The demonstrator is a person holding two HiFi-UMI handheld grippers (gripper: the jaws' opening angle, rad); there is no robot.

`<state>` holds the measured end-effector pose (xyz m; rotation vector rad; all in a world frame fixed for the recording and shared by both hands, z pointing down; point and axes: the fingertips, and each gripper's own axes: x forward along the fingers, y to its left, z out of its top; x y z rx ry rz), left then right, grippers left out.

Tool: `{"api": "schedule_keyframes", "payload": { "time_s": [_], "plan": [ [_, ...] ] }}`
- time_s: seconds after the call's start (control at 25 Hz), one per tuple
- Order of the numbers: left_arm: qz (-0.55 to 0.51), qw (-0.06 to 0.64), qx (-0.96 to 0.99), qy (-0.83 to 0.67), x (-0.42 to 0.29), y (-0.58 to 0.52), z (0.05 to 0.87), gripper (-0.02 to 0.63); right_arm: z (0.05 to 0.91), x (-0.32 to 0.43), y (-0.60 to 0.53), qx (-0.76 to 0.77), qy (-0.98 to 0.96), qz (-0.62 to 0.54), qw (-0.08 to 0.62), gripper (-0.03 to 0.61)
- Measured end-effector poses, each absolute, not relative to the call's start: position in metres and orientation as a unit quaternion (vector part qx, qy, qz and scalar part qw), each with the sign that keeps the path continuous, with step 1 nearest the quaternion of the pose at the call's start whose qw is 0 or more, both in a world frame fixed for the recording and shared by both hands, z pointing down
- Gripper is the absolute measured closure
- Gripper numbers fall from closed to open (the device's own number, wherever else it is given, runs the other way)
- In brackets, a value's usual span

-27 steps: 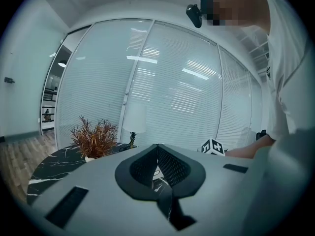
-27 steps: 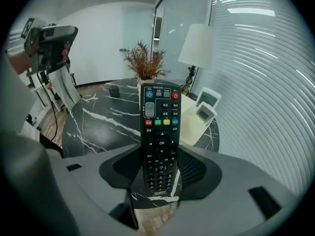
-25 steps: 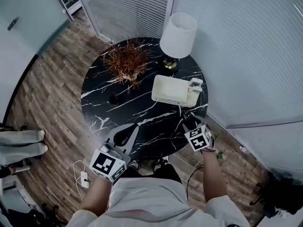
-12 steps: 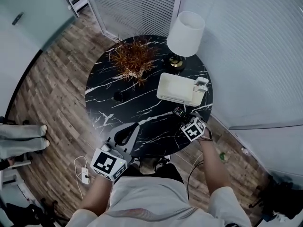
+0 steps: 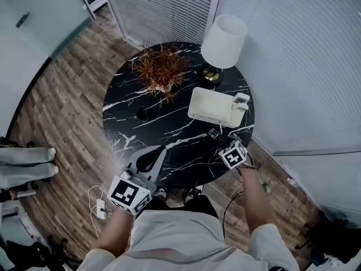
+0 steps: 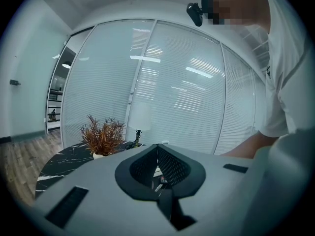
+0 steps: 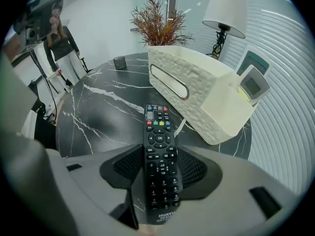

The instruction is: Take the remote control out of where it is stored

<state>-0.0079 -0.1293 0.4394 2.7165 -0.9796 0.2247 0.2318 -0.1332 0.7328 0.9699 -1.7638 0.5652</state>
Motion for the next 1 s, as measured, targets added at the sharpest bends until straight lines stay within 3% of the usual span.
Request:
{"api": "schedule_keyframes", "payload": {
  "time_s": [0.36,0.4,0.48,0.72,1.0],
  "plan": [
    [0.062,0.119,0.935,-0.328,-0.007,-0.134,0.427,0.604,0.641,0.233,-0.144,0.481,-0.767,0.176,0.387,0.361],
    [0.059,0.118,0.936,-0.327,-0.005,-0.134,0.425,0.604,0.622,0.234,-0.144,0.499,-0.768,0.158,0.369,0.386],
    [0.055,0.115,0.937,-0.325,-0.002,-0.136,0.420,0.604,0.586,0.236,-0.143,0.536,-0.767,0.118,0.331,0.523],
    [0.048,0.102,0.943,-0.312,0.005,-0.136,0.411,0.604,0.503,0.221,-0.127,0.587,-0.774,0.057,0.232,0.555],
    [0.036,0.094,0.949,-0.298,0.015,-0.135,0.399,0.604,0.440,0.225,-0.106,0.638,-0.760,0.063,0.102,0.565]
  ]
}}
